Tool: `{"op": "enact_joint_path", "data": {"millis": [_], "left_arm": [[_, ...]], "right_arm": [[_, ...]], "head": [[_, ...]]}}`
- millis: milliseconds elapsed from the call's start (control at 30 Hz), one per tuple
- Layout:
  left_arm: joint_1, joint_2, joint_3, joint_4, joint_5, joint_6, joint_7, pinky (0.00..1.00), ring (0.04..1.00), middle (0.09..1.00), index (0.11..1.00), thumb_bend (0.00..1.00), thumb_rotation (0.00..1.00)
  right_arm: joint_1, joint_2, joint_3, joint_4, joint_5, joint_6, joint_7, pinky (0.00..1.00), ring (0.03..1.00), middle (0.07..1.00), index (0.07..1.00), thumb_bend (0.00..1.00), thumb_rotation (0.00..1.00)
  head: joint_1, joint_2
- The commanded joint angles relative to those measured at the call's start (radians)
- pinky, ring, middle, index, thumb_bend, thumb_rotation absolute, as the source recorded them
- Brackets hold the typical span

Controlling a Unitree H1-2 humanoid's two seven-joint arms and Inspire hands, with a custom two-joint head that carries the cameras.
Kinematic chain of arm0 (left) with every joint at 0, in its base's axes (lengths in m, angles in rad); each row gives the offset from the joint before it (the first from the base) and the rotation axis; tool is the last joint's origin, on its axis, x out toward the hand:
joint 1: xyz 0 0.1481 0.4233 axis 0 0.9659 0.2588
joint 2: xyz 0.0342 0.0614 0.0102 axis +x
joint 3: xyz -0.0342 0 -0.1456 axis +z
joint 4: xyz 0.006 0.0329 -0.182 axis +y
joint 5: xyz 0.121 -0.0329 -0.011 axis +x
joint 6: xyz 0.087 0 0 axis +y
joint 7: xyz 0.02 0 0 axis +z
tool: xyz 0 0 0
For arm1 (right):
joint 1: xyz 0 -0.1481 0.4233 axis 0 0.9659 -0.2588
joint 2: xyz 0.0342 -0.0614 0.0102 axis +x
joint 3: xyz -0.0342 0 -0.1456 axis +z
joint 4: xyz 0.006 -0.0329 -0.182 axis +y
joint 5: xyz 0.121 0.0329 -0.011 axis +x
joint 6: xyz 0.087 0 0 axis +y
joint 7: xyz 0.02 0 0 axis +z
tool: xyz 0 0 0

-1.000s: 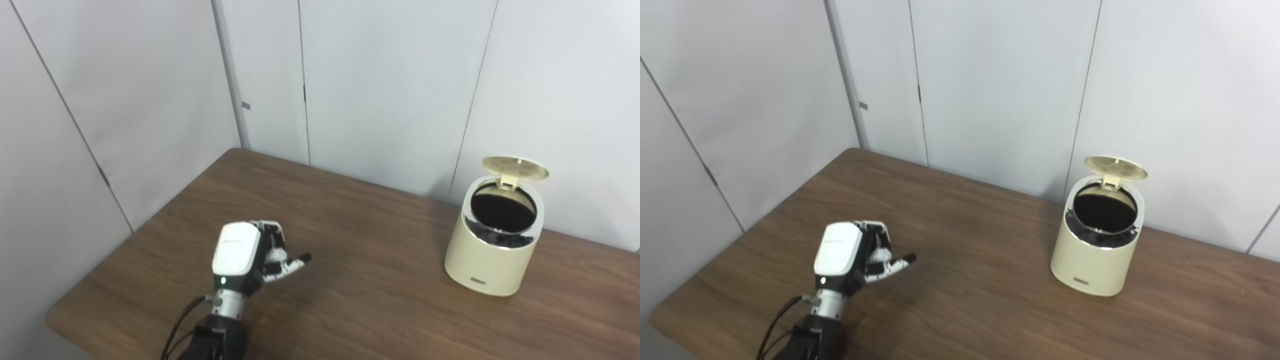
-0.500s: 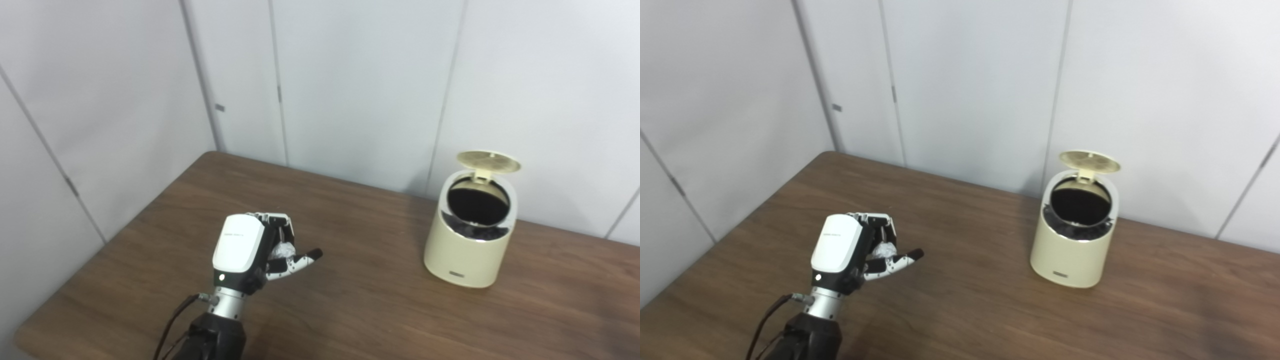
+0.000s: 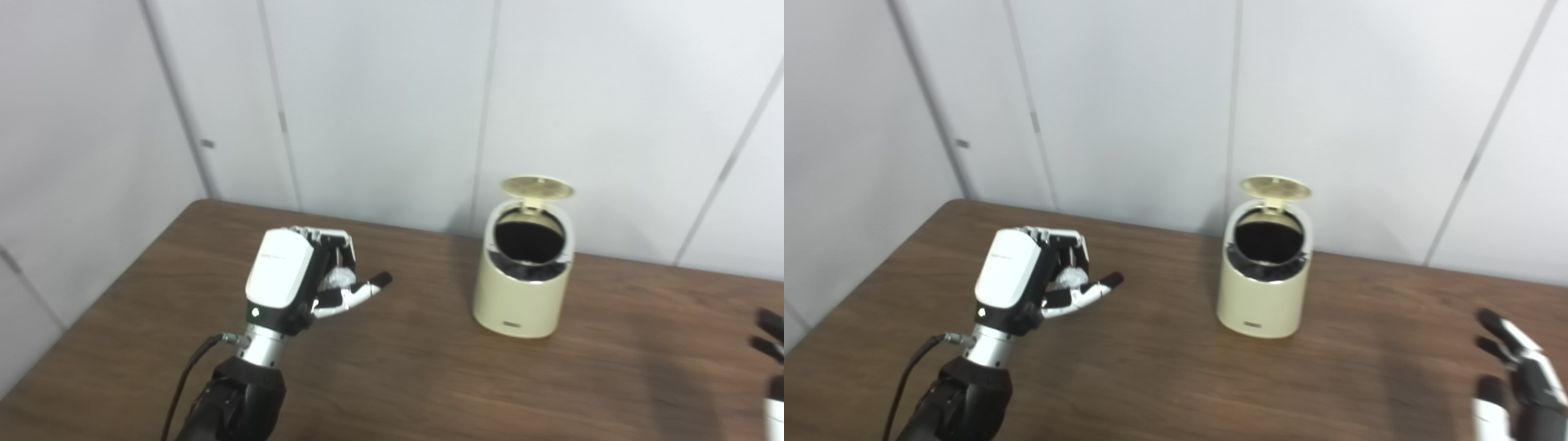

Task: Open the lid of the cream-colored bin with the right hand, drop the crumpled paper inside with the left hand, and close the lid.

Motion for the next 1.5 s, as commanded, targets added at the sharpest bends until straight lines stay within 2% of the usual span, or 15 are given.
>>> {"op": "enact_joint_path", "data": {"millis": [0,100,167,200,300,333,400,433,500,567,667,800,1000,1200,1467], "left_arm": [[-0.057,0.012,-0.001,-0.019,-0.011,-0.032,-0.001,0.04,0.078,0.129,0.164,0.38,0.22],[-0.089,0.006,-0.011,-0.008,-0.031,-0.053,-0.019,0.04,0.077,0.128,0.159,0.37,0.20],[-0.113,-0.003,-0.020,0.004,-0.036,-0.065,-0.027,0.04,0.078,0.129,0.159,0.37,0.19],[-0.123,-0.006,-0.023,0.010,-0.040,-0.069,-0.031,0.04,0.079,0.129,0.159,0.37,0.20],[-0.156,-0.012,-0.035,0.036,-0.055,-0.092,-0.037,0.04,0.077,0.128,0.159,0.37,0.22],[-0.166,-0.014,-0.038,0.045,-0.058,-0.102,-0.036,0.04,0.078,0.129,0.164,0.37,0.23],[-0.189,-0.023,-0.048,0.064,-0.050,-0.111,-0.033,0.04,0.075,0.125,0.158,0.38,0.23],[-0.199,-0.028,-0.053,0.071,-0.046,-0.113,-0.032,0.04,0.072,0.121,0.151,0.38,0.23],[-0.219,-0.038,-0.066,0.084,-0.039,-0.120,-0.032,0.03,0.069,0.119,0.148,0.37,0.23],[-0.241,-0.053,-0.080,0.098,-0.034,-0.130,-0.028,0.03,0.068,0.117,0.145,0.37,0.23],[-0.266,-0.078,-0.097,0.115,-0.032,-0.136,-0.024,0.03,0.065,0.115,0.146,0.36,0.24],[-0.293,-0.118,-0.121,0.124,-0.025,-0.123,-0.033,0.03,0.063,0.113,0.146,0.36,0.27],[-0.329,-0.161,-0.152,0.146,-0.013,-0.118,-0.041,0.03,0.066,0.116,0.149,0.35,0.33],[-0.369,-0.206,-0.196,0.191,-0.002,-0.137,-0.025,0.03,0.068,0.119,0.153,0.34,0.31],[-0.415,-0.235,-0.230,0.260,0.008,-0.149,-0.005,0.03,0.073,0.125,0.160,0.35,0.29]], "right_arm": [[-0.020,0.014,0.003,-0.055,-0.034,-0.029,-0.024,0.74,0.829,0.808,0.762,0.34,0.95],[-0.024,0.040,0.004,-0.080,-0.040,-0.012,-0.032,0.77,0.845,0.818,0.770,0.35,0.96],[-0.022,0.057,-0.001,-0.095,-0.061,0.016,-0.039,0.86,0.881,0.841,0.779,0.35,0.99],[-0.021,0.064,0.000,-0.099,-0.072,0.025,-0.042,0.91,0.903,0.859,0.795,0.32,0.99],[-0.017,0.072,0.009,-0.086,-0.072,0.009,-0.051,0.96,0.924,0.877,0.812,0.22,0.95],[-0.016,0.073,0.010,-0.080,-0.077,0.002,-0.056,0.93,0.914,0.871,0.813,0.19,0.90],[-0.018,0.071,0.013,-0.057,-0.101,-0.025,-0.083,0.88,0.892,0.855,0.799,0.15,0.87],[-0.019,0.068,0.014,-0.048,-0.117,-0.033,-0.101,0.83,0.868,0.837,0.780,0.14,0.86],[-0.020,0.067,0.015,-0.033,-0.124,-0.038,-0.126,0.82,0.862,0.833,0.774,0.16,0.86],[-0.018,0.062,0.018,-0.022,-0.108,-0.038,-0.140,0.83,0.864,0.836,0.777,0.18,0.88],[-0.019,0.042,0.037,-0.010,-0.100,-0.039,-0.169,0.83,0.864,0.834,0.777,0.19,0.83],[-0.019,0.021,0.063,0.002,-0.112,-0.040,-0.205,0.81,0.850,0.824,0.766,0.20,0.85],[-0.019,0.005,0.087,0.011,-0.106,-0.039,-0.233,0.80,0.844,0.818,0.763,0.19,0.82],[-0.021,-0.010,0.116,0.017,-0.078,-0.040,-0.247,0.81,0.854,0.825,0.763,0.19,0.77],[-0.022,-0.025,0.129,0.018,-0.088,-0.040,-0.273,0.80,0.845,0.819,0.759,0.17,0.73]], "head": [[-0.037,-0.004],[-0.091,-0.006],[-0.110,-0.008],[-0.126,-0.007],[-0.165,-0.010],[-0.172,-0.009],[-0.185,-0.009],[-0.186,-0.010],[-0.188,-0.013],[-0.190,-0.015],[-0.194,-0.017],[-0.198,-0.022],[-0.198,-0.024],[-0.206,-0.030],[-0.207,-0.032]]}}
